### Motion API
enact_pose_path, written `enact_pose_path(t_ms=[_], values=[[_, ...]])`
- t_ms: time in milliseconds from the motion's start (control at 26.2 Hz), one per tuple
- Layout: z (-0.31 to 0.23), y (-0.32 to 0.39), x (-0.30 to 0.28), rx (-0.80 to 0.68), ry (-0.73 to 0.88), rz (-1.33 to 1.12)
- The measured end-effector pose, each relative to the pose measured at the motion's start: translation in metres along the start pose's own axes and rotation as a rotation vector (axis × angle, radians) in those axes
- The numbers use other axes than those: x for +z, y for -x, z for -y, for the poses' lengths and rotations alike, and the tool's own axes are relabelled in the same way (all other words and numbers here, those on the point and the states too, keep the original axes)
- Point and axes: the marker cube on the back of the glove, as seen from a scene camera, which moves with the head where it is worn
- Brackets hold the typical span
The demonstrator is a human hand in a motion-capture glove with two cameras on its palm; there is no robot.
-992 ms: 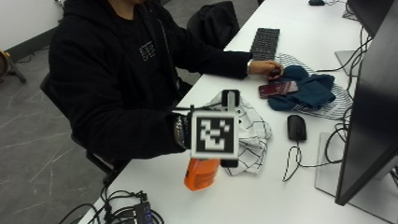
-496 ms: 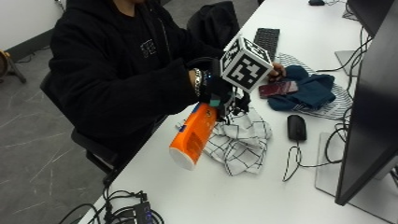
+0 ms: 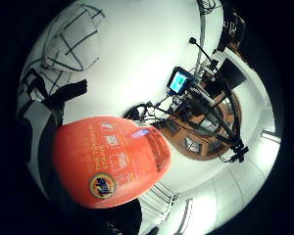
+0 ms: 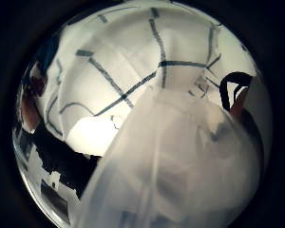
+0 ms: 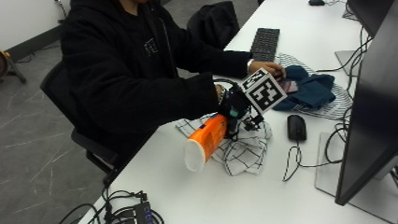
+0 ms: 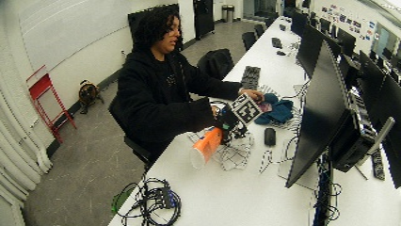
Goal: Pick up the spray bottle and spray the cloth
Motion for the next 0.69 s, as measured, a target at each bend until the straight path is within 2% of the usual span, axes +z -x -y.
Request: enact_pose_path(t_ms=[115,229,382,573,687], values=[[0.005,0.008,0.000,-0.027,-0.002,0.017],[-0.005,0.016,-0.015,-0.080,-0.107,0.070],[-0.040,0.026,-0.055,-0.237,-0.379,0.227],[-0.083,0.046,-0.104,-0.444,-0.799,0.406],[-0.103,0.054,-0.123,-0.599,-1.018,0.589]])
